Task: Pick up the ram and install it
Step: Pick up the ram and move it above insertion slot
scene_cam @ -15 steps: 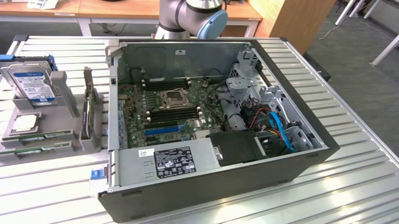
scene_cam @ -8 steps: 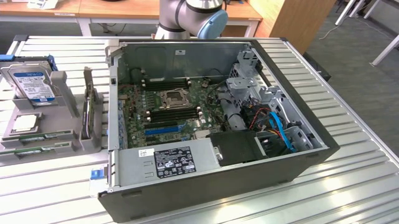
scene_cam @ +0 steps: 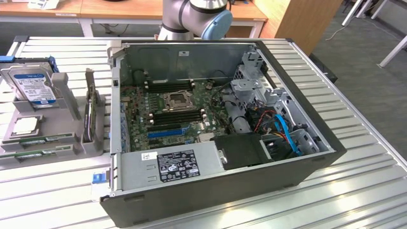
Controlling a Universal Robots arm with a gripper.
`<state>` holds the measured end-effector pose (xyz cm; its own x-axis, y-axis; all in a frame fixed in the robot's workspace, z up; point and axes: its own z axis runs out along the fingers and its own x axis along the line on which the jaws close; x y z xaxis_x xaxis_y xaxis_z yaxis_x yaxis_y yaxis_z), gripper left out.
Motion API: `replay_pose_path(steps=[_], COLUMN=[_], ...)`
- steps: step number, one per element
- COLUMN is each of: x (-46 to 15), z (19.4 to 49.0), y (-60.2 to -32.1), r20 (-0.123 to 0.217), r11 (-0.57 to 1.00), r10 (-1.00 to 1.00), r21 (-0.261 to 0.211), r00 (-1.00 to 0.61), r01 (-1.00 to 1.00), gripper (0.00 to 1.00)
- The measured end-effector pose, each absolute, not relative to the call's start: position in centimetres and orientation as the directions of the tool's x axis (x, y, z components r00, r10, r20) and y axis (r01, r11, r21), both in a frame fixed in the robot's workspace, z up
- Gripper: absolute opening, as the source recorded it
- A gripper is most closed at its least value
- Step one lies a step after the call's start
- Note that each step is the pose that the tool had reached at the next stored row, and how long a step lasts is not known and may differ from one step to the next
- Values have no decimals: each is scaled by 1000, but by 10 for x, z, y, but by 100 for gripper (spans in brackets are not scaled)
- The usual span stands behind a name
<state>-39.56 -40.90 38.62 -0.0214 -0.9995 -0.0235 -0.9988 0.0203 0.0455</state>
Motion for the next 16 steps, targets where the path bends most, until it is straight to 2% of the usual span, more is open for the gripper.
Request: replay_pose_path(steps=[2,4,5,16], x=[-396,-396,-396,-396], z=[386,386,386,385], y=[-409,-409,-409,-409], r20=[-24,-24,-24,-24], r11=[20,20,20,20], r10=[-999,-999,-999,-999], r21=[45,45,45,45], r00=[-21,-21,-21,-21], r01=[-999,-999,-999,-999], gripper=[23,23,30,30])
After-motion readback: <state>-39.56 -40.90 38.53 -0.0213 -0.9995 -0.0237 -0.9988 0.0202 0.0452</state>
